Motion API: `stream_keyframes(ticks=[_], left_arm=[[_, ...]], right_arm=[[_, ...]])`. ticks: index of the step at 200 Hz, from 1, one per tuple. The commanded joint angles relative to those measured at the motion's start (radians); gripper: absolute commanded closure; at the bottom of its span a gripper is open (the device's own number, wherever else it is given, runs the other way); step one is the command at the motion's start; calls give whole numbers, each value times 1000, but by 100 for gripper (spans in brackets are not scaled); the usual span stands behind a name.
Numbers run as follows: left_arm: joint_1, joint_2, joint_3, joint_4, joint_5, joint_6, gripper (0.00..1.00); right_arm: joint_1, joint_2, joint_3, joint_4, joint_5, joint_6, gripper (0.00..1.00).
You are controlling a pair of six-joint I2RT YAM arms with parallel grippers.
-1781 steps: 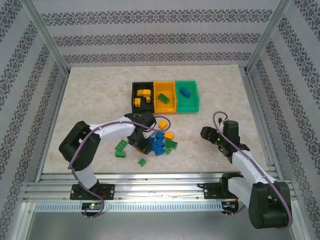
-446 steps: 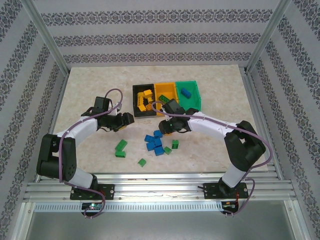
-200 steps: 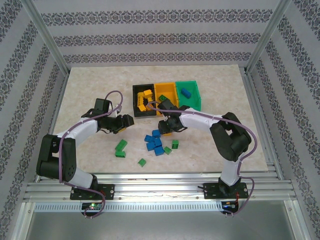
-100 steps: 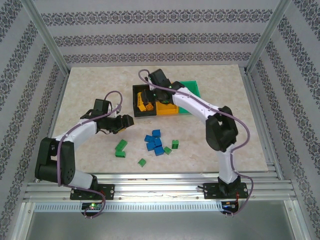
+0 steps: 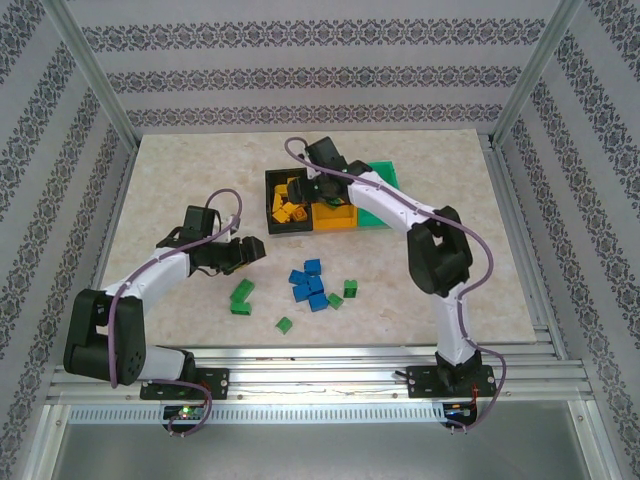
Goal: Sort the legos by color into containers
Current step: Place the lego in the container, then pick up the lego from the bottom-center of the table.
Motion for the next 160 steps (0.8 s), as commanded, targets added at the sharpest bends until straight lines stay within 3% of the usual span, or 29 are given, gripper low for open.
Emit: stream_keyframes(ticks=[1,38,63,110,160], left_arm=[[-20,17,7,42,48,5,33],[-62,51,34,56,64,27,33],[-101,72,47,52,56,39,33],[-120,86,43,18,-75,24,33],[-121,95,50,74,-59,-13,33]], right_arm=[[6,-172,-144,48,14,-16,36],[-9,-358,-418,48,80,-12,36],[-25,-480,-565,39,46,15,36],[22,-655,-754,-27,44,99,37],[82,-729,-875,-62,51,205,37]])
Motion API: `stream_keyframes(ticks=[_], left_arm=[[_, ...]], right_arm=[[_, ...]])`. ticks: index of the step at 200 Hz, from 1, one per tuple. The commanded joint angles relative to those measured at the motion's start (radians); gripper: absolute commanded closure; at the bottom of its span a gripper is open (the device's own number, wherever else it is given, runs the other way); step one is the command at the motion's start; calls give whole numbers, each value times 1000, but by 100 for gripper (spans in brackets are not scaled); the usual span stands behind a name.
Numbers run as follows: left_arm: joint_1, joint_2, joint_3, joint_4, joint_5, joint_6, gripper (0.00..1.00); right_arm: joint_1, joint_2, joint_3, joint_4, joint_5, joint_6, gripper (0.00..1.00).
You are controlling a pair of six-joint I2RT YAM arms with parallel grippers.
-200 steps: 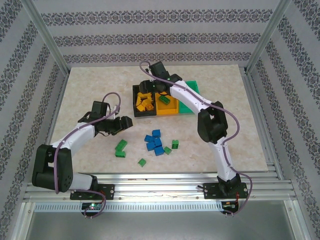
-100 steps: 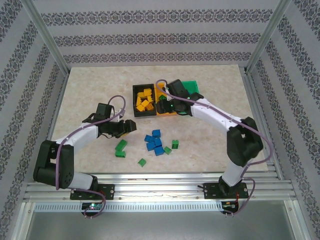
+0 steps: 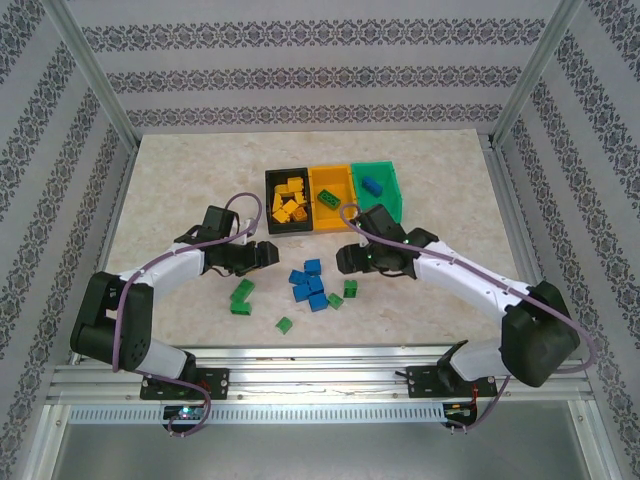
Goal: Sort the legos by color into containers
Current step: Pick up the lego from the bottom-center of the table.
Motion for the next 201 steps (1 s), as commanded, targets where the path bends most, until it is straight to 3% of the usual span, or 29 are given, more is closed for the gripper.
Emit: stream_keyframes(ticks=[1,59,99,123,201], left_arm=[[-9,8,23,38,-15,-12,33],[-9,10,33,31,-6,-11,33],[-8,-9,39,6,-21,3,33],[-8,-3,31,20,-21,-2,33],[-8,10,25,61,-8,-30,33]], right_arm=[[18,-19,-52,-26,7,83,37],[96,108,-52,26,51,122,39],[103,163,-20,12,59,101,62],[103,142,-14,12,73,98,68],[-16,109,124,44,99,-17,68]])
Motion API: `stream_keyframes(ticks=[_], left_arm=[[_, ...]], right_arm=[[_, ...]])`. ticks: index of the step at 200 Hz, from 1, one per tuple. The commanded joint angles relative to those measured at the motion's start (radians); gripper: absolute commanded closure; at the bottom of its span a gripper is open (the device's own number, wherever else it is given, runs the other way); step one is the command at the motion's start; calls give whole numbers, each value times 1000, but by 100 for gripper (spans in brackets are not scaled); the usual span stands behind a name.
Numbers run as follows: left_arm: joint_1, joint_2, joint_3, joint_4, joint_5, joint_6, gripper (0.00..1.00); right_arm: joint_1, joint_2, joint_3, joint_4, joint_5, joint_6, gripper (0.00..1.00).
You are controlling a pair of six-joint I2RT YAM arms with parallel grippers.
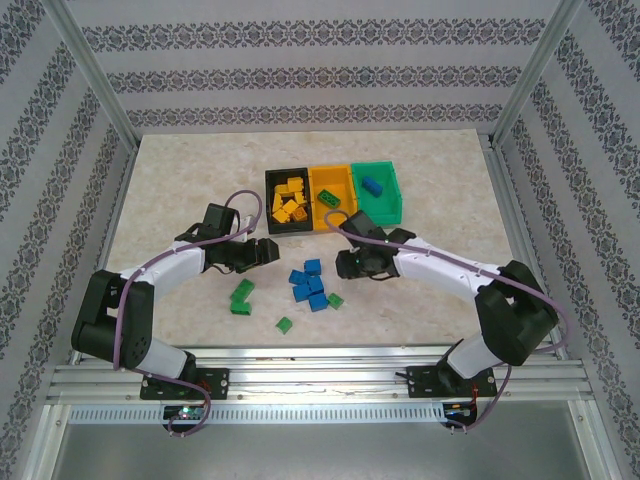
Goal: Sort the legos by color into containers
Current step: Pick up the lego from the bottom-center of the table, then place the lego in the container.
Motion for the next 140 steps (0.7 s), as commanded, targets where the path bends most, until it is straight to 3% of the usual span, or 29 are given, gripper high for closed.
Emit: stream_keyframes(ticks=[1,23,54,108,118,140], left_arm=[[-8,0,9,51,14,-29,33],[-9,-7,19,45,60,-43,33],[-9,-69,4,-12,-8,-12,33],[-10,-150,-29,-81,-35,-37,33],[-11,-174,-27,-129,-66,-13,33],[-8,-185,-25,-203,-112,19,32]], right_arm=[[-44,-41,68,24,33,-65,68],[-110,-11,127,66,11,-91,68],[-191,94,257,117,-50,-103,68],[-252,387,600,97,-93,-160,66],[-259,437,654,99,-108,-154,64],[-263,520,756,70,-139,-149,43]])
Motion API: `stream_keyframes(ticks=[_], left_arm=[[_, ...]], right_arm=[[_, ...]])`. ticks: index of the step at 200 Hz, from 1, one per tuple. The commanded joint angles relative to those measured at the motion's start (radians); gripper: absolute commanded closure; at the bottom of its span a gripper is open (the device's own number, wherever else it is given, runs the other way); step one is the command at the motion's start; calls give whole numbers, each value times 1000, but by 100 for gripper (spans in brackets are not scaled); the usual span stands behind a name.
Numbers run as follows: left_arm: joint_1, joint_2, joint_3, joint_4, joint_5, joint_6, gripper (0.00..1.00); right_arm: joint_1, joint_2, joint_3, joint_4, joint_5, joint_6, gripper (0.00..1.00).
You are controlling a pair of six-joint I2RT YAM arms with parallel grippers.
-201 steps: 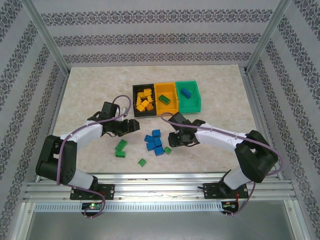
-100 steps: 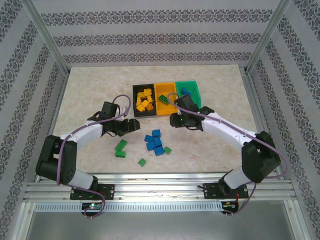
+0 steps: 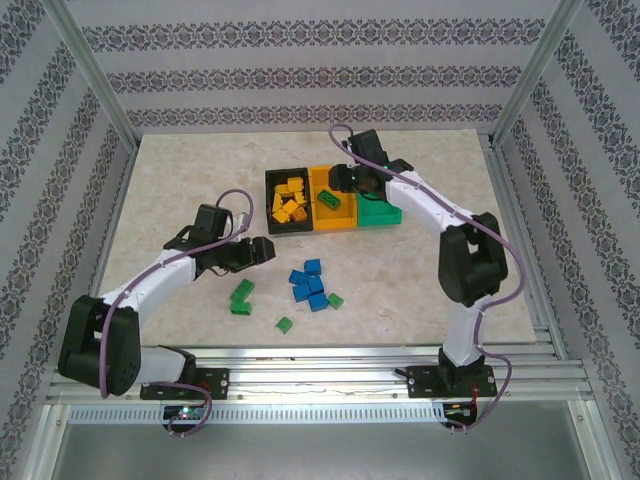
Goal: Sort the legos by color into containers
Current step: Place the lego in the container, then pick up the lego from the middle-left of the table.
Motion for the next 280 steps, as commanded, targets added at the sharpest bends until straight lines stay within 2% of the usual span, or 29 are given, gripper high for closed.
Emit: stream_keyframes(ticks=[1,20,53,90,129,201,226,242,250,280], left_arm=[[-8,-24,-3,-130,-69,48,32],[-8,4,20,-214,-109,73,31],[-8,26,40,-299,-172,124,30],[-7,49,78,-411,-343,149,29],[-8,112,103,-440,-284,179,29],[-29,259,129,-424,-230,194,36],[-39,291,119,-406,-242,195,43],[-40,311,121,-389,-225,189,60],[-42,318,126,-385,-216,183,65],[-51,295,134,-376,-214,177,70]], right_arm=[[-7,68,101,-29,-54,-8,42],[6,46,58,6,-44,-11,37],[17,-39,-79,51,-75,-12,36],[43,-206,-259,56,-65,-48,36],[55,-340,-410,60,-30,-57,36],[37,-469,-603,129,-24,4,36],[33,-498,-644,146,-25,25,36],[32,-529,-669,147,-14,24,36],[31,-545,-682,147,-2,20,36],[4,-587,-729,161,0,30,35]])
